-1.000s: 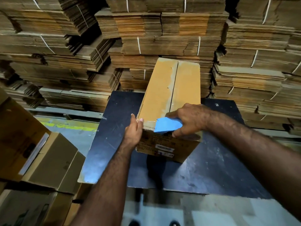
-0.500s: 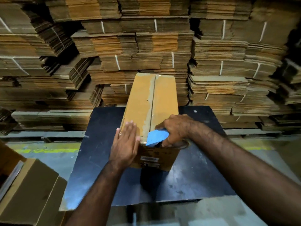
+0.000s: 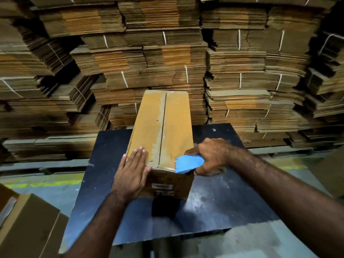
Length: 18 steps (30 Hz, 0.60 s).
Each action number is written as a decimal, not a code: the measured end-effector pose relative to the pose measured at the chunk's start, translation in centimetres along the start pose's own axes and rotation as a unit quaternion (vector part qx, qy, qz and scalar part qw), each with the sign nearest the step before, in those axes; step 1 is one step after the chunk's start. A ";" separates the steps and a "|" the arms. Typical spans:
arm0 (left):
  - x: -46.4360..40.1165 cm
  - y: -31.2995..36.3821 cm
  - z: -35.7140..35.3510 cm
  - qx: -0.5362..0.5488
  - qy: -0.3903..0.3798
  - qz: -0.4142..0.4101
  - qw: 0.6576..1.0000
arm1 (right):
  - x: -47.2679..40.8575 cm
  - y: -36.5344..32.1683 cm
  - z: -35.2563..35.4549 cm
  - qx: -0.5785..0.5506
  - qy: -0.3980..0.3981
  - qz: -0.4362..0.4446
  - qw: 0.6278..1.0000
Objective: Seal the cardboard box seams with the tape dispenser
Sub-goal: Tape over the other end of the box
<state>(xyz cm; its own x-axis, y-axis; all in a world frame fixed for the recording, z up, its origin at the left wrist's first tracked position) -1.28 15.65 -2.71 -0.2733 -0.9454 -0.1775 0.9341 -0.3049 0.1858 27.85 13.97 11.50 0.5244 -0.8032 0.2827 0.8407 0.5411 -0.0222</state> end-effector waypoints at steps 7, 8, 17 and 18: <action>-0.6 3.4 0.9 -0.036 -0.013 -0.079 0.996 | -0.2 0.9 -1.4 -0.018 0.013 -0.009 1.000; -0.7 4.6 0.6 -0.041 -0.016 -0.102 0.994 | -0.3 1.0 -1.6 -0.018 0.017 -0.007 1.000; -0.8 6.0 -0.6 -0.062 -0.024 -0.100 0.993 | 2.3 2.9 -3.1 -0.056 0.074 0.029 0.995; -0.8 6.1 -0.6 -0.065 -0.025 -0.097 0.993 | 3.1 3.6 -3.5 -0.054 0.080 0.025 0.995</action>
<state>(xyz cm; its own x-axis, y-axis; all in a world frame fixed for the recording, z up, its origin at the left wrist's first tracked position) 4.75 14.58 -2.00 -0.4590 -0.8758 -0.1494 0.8836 -0.4675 0.0258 32.96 12.50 8.92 0.5736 -0.8098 0.1231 0.8180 0.5583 -0.1387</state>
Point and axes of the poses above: each hand's wrist, its own x-axis away from the middle knuckle, its own z-axis out of the back of the hand, y = z × x, the point moved 1 cm from there along -x, towards the middle knuckle, and after that the axes turned 9 degrees about z, right-handed, at the moved point
